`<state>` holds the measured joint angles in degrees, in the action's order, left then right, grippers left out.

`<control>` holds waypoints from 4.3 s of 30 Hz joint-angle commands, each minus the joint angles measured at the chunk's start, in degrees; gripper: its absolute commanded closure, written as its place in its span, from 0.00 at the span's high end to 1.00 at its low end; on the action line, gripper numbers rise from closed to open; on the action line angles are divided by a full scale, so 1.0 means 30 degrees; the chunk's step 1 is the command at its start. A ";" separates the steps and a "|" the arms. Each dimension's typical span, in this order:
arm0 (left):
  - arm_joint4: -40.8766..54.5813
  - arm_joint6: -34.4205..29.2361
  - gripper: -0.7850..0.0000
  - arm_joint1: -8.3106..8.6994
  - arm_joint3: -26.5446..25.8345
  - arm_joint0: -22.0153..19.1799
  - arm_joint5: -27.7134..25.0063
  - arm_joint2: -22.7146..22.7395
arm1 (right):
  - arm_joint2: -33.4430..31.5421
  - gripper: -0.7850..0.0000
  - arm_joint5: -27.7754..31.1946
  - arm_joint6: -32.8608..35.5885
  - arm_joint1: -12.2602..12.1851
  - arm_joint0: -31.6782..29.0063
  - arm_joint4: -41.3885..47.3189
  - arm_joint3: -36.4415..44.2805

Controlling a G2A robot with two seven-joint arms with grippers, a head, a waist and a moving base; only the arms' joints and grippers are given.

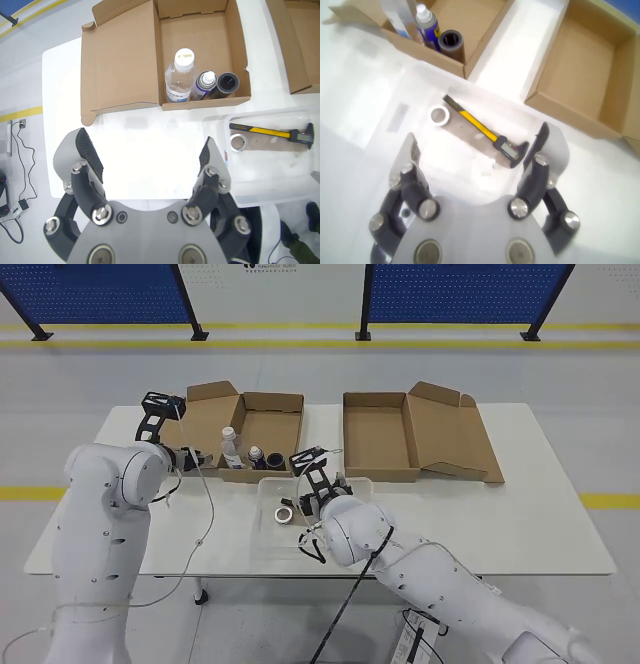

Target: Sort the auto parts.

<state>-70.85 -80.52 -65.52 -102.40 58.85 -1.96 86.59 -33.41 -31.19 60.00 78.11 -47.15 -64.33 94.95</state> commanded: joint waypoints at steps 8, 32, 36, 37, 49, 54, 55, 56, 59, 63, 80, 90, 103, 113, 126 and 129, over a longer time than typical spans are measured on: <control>0.0000 0.0000 1.00 0.0000 0.0000 0.0000 0.0000 0.0000 | 0.0022 1.00 -0.1413 0.2950 0.0790 0.0873 0.0006 -0.0546; 0.0000 0.0000 1.00 0.0000 0.0000 0.0000 0.0000 0.0000 | -0.0707 1.00 -0.1030 0.3334 0.2489 0.1701 0.2652 -0.4854; 0.0000 0.0000 1.00 0.0000 0.0000 0.0000 0.0000 0.0000 | -0.0707 1.00 -0.1030 0.3334 0.2489 0.1701 0.2652 -0.4854; 0.0000 0.0000 1.00 0.0000 0.0000 0.0000 0.0000 0.0000 | -0.0707 1.00 -0.1030 0.3334 0.2489 0.1701 0.2652 -0.4854; 0.0000 0.0000 1.00 0.0000 0.0000 0.0000 0.0000 0.0000 | -0.1109 1.00 -0.0628 0.2969 0.2656 0.1700 0.3331 -0.5278; 0.0000 0.0000 1.00 0.0000 0.0000 0.0000 0.0000 0.0000 | -0.0649 1.00 -0.0289 0.4073 0.3072 0.2870 0.3032 -0.6302; 0.0000 0.0000 1.00 0.0000 0.0000 0.0000 0.0000 0.0000 | -0.0480 1.00 -0.0063 0.4300 0.3176 0.3116 0.2925 -0.6514; 0.0000 0.0000 1.00 0.0000 0.0000 0.0000 0.0000 0.0000 | -0.0318 1.00 0.0162 0.4525 0.3273 0.3355 0.2734 -0.6853; 0.0000 0.0000 1.00 0.0000 0.0000 0.0000 0.0000 0.0000 | 0.0082 1.00 0.0584 0.4948 0.3577 0.3829 0.2303 -0.7524; 0.0000 0.0000 1.00 0.0000 0.0000 0.0000 0.0000 0.0000 | 0.0341 1.00 0.0994 0.5355 0.3944 0.4102 0.2338 -0.8297; 0.0000 0.0000 1.00 0.0000 0.0000 0.0000 0.0000 0.0000 | 0.1010 1.00 0.2966 0.3746 0.5289 0.4174 0.3111 -1.1628; 0.0000 0.0000 1.00 0.0000 0.0000 0.0000 0.0000 0.0000 | 0.0852 0.70 0.3227 0.2922 0.5886 0.4042 0.3875 -1.3202; 0.0000 0.0000 1.00 0.0000 0.0000 0.0000 0.0000 0.0000 | 0.0953 0.50 0.3565 0.2223 0.6779 0.4304 0.4449 -1.4829; 0.0000 0.0000 1.00 0.0000 0.0000 0.0000 0.0000 0.0000 | 0.1296 0.49 0.3913 0.1511 0.7758 0.4926 0.4830 -1.6871; 0.0000 0.0000 1.00 0.0000 0.0000 0.0000 0.0000 0.0000 | 0.1480 0.47 0.4563 0.0415 0.8973 0.5498 0.5464 -1.9332; 0.0000 0.0000 1.00 0.0000 0.0000 0.0000 0.0000 0.0000 | 0.1511 0.47 0.4623 0.0149 0.9236 0.5631 0.5518 -1.9812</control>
<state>-70.85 -80.52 -65.52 -102.40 58.85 -1.96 86.59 -28.88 -17.36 60.72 105.60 -30.40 -47.83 35.99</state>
